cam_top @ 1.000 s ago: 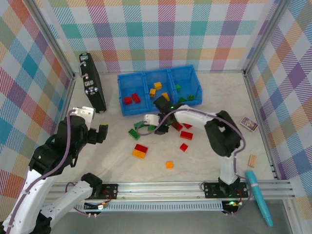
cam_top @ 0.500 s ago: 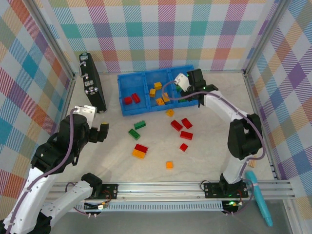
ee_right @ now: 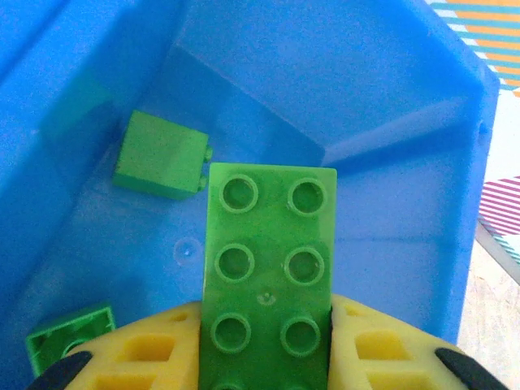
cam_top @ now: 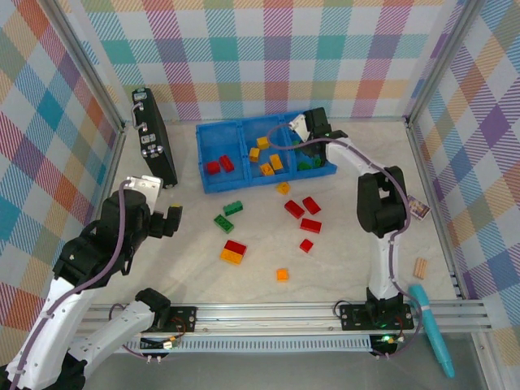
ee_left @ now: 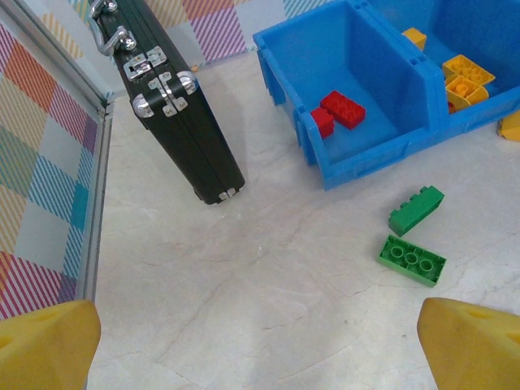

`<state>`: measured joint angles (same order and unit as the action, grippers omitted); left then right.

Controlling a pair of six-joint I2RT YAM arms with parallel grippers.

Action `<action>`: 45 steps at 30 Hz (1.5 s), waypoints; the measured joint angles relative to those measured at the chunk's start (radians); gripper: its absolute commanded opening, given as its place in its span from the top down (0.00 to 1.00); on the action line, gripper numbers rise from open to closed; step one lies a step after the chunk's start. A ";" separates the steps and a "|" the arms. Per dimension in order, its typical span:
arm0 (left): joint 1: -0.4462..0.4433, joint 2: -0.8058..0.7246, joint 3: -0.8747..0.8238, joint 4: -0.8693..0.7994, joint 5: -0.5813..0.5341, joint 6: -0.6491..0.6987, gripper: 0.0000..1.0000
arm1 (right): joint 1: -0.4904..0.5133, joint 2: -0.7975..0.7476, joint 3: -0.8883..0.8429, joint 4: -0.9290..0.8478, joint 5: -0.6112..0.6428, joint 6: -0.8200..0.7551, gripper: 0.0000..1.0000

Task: Sort the legos into containers by color
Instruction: Place the lego in the container, then pick up the lego from the center of the table.

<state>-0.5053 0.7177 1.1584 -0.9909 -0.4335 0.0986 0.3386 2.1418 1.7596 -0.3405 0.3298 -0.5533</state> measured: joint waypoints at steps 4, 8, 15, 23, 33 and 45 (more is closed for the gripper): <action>0.000 0.000 -0.013 0.002 -0.003 0.000 0.00 | -0.006 0.019 0.014 0.008 0.015 -0.007 0.51; 0.000 0.000 -0.016 0.003 -0.002 0.000 0.00 | -0.006 0.012 0.012 0.013 0.023 -0.013 0.40; 0.000 -0.001 -0.017 0.003 -0.002 0.000 0.00 | -0.003 -0.284 -0.279 0.119 -0.174 -0.123 0.31; 0.000 -0.002 -0.017 0.011 0.005 -0.001 0.00 | 0.187 -0.549 -0.422 0.126 -0.541 -0.392 0.28; 0.000 -0.022 -0.026 0.020 0.005 0.000 0.00 | 0.388 -0.285 -0.341 0.018 -0.619 -0.511 0.27; 0.000 -0.040 -0.055 0.034 0.021 0.004 0.00 | 0.446 -0.057 -0.217 0.027 -0.631 -0.506 0.22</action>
<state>-0.5053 0.6777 1.1038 -0.9573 -0.4129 0.1024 0.7849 2.0846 1.5429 -0.3130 -0.3012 -1.0592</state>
